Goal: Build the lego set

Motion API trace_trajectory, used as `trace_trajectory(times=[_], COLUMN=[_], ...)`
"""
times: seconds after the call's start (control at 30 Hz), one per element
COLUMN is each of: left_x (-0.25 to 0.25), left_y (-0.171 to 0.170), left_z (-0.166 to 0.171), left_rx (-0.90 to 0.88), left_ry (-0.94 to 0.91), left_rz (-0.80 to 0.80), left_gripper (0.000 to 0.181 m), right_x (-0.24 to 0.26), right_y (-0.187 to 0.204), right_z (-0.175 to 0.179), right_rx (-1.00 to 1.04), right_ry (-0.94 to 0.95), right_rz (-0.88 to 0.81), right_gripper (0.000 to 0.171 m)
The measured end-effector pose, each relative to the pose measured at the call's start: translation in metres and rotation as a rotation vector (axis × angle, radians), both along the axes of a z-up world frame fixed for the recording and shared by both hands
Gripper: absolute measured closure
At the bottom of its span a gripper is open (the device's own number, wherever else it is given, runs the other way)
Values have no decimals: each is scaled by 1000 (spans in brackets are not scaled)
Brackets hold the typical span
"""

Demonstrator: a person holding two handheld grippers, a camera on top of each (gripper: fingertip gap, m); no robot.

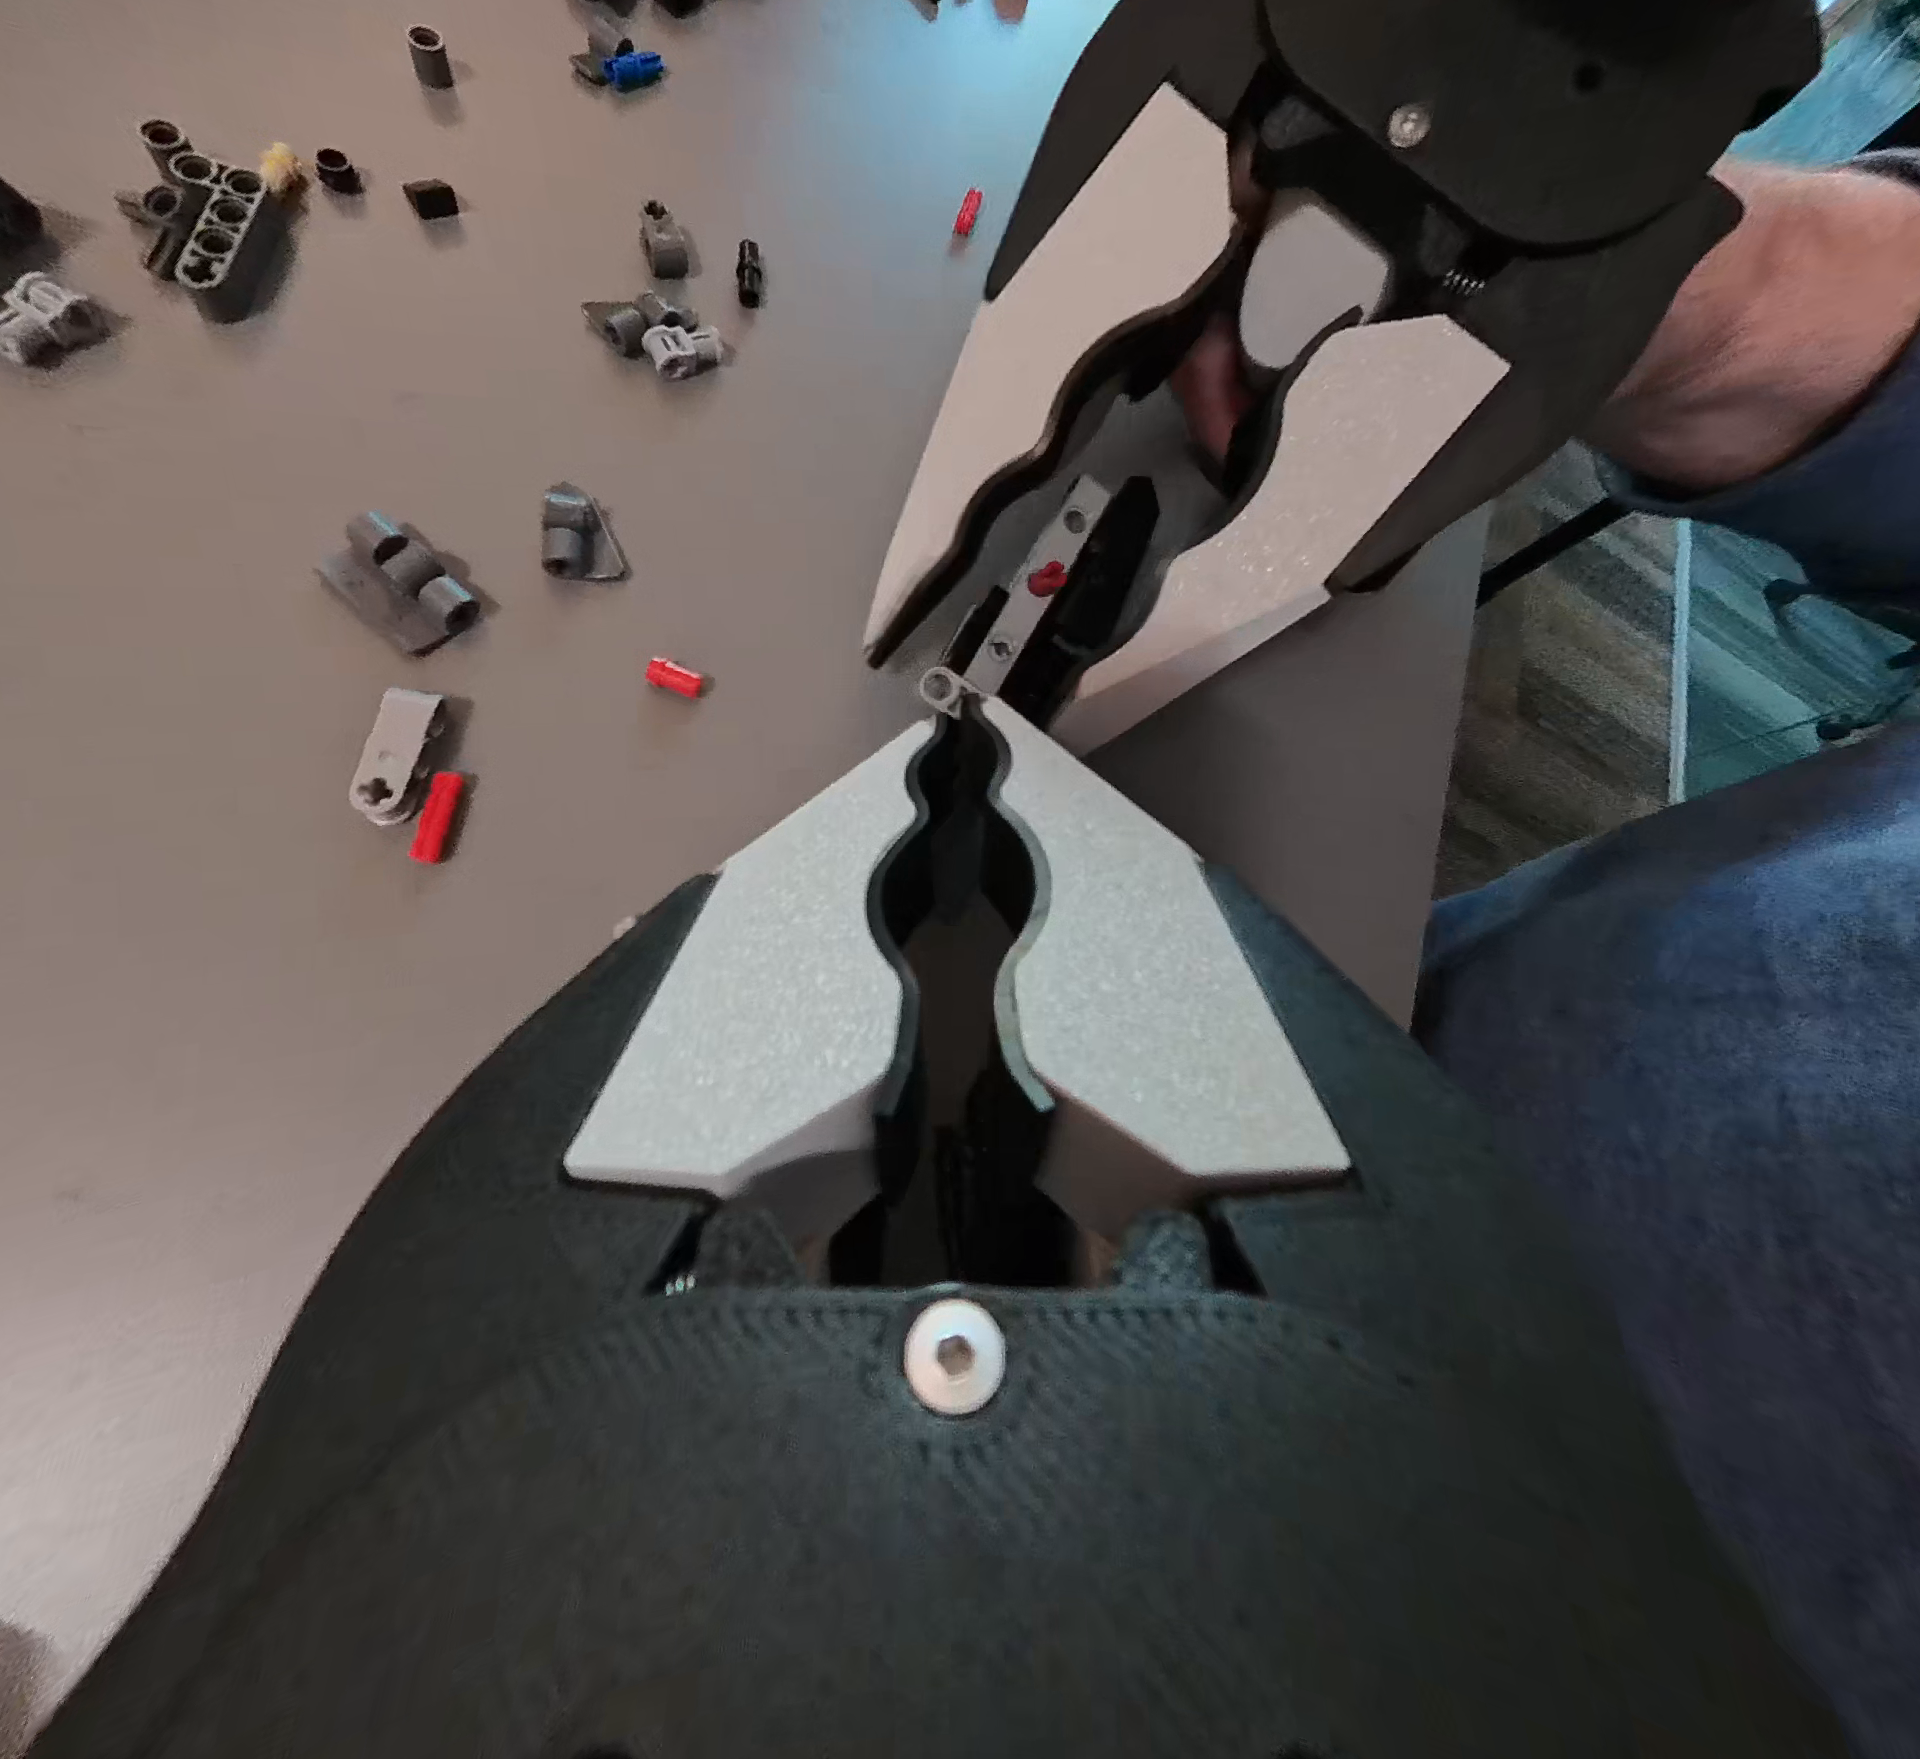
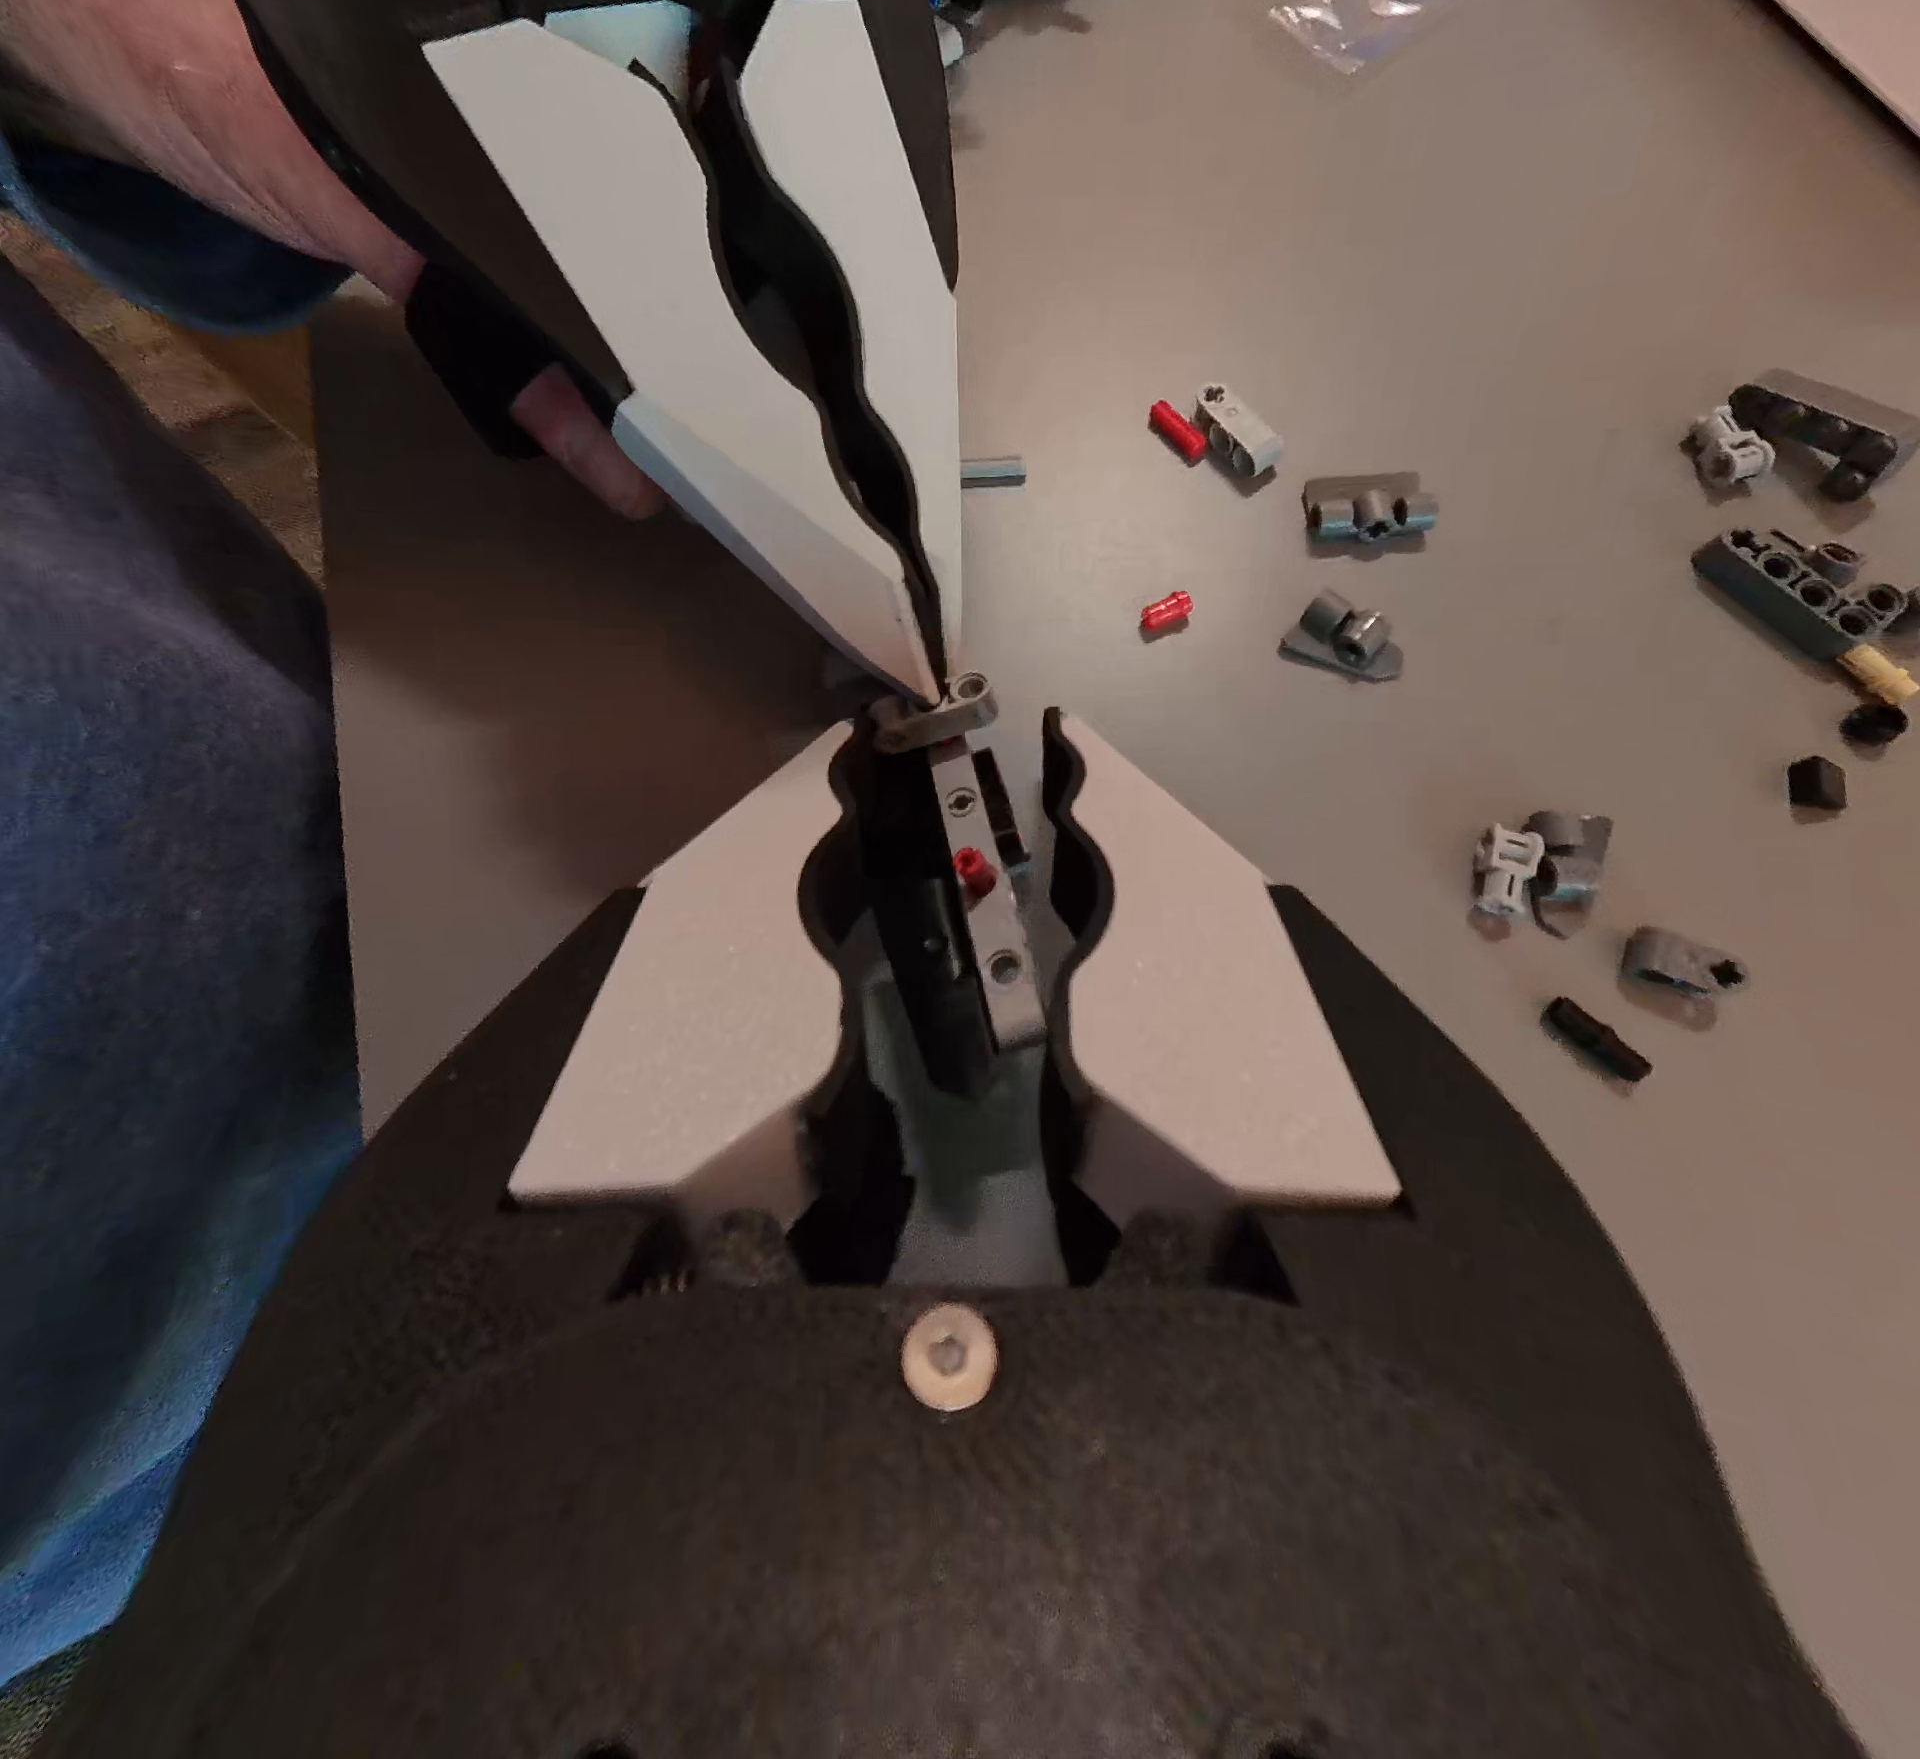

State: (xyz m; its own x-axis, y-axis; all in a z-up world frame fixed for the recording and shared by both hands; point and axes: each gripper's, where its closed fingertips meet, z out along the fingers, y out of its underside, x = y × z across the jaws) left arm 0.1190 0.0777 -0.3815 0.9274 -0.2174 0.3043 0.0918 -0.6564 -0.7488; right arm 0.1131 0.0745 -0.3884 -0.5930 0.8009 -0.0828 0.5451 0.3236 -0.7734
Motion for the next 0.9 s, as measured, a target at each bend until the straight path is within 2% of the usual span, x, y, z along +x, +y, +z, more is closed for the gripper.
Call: trace_trajectory(times=[0.07,0.23,0.57,0.9], left_x=[-1,1,4,9], left_y=[0,2,5,10], left_z=[0,0,-1,-2], left_rx=[0,-5,-38,-87], left_ry=[21,10,39,-11], left_rz=[7,6,-11,-29], left_gripper=[180,180,181,181], right_x=[6,11,13,13], right_y=[-3,3,4,10], right_z=[4,6,5,4], right_rx=[-22,-18,-50,-56], right_ry=[-13,-11,11,14], right_rz=[19,5,6,-16], right_gripper=[147,141,147,154])
